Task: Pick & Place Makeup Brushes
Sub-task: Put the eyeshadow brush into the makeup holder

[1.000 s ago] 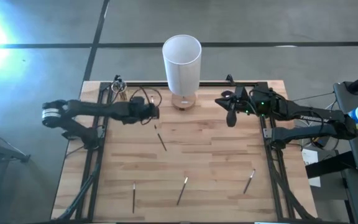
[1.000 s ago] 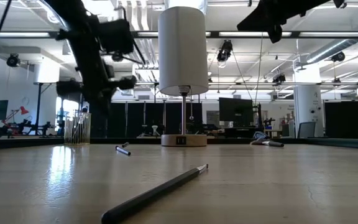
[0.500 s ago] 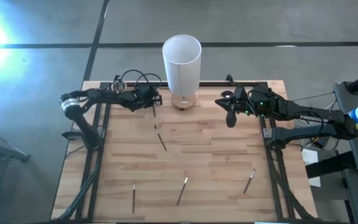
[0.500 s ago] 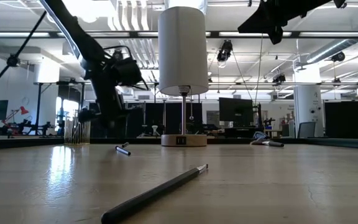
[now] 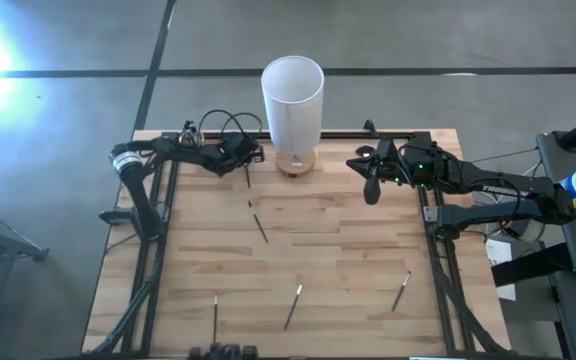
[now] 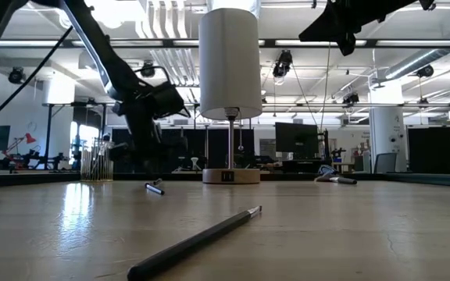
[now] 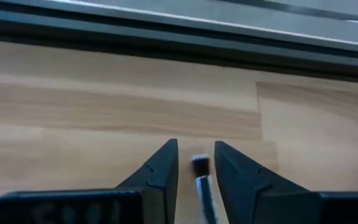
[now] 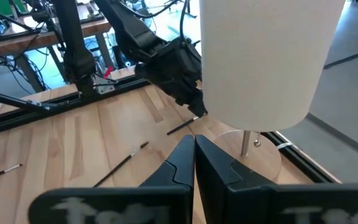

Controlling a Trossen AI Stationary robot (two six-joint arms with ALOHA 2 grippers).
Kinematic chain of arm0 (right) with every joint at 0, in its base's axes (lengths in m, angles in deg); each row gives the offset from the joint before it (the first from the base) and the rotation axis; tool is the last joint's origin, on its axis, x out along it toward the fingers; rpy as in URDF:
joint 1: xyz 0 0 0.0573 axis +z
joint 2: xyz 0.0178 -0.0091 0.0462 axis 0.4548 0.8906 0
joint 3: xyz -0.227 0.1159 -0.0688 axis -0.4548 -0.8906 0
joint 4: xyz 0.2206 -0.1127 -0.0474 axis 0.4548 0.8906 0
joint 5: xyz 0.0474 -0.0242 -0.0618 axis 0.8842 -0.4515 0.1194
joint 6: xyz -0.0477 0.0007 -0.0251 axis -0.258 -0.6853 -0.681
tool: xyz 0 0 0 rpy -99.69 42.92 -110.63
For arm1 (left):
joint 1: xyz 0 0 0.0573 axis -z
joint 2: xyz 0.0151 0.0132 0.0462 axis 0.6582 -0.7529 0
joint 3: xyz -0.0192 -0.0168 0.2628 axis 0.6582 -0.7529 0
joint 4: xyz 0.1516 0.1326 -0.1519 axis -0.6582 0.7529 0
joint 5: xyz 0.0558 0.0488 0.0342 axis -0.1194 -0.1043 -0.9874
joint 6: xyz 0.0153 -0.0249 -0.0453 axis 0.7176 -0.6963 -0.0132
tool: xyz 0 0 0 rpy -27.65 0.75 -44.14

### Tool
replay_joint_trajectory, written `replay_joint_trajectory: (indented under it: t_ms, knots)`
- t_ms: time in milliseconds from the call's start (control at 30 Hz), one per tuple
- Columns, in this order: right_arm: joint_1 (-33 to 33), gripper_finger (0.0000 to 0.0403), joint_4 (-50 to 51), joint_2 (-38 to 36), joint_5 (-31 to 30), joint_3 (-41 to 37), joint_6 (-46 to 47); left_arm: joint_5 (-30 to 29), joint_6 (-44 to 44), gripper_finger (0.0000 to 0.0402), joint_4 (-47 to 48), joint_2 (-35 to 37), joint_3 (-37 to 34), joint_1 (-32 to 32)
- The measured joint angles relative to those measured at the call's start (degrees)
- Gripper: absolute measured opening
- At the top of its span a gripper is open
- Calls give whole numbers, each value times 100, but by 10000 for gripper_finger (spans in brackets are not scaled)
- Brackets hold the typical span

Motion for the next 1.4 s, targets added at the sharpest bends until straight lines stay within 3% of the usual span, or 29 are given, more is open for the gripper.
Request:
replay_joint_trajectory:
  t_ms: [333,567,733,867,1100,1400]
  knots:
    - [1,8,-4,0,-42,0,13,-43,-8,90,-6,-340,154,-63]
    - [2,8,-4,0,-149,0,13,-21,-29,13,170,-327,143,-71]
    - [2,8,-4,0,-149,0,13,164,76,1,312,-176,149,-73]
    - [2,8,-7,0,-146,0,13,295,258,0,575,317,132,-49]
    - [2,8,-7,0,-144,0,11,-178,458,0,792,1624,57,76]
    - [0,8,-17,0,-164,0,-41,-1544,1334,0,878,3352,-52,644]
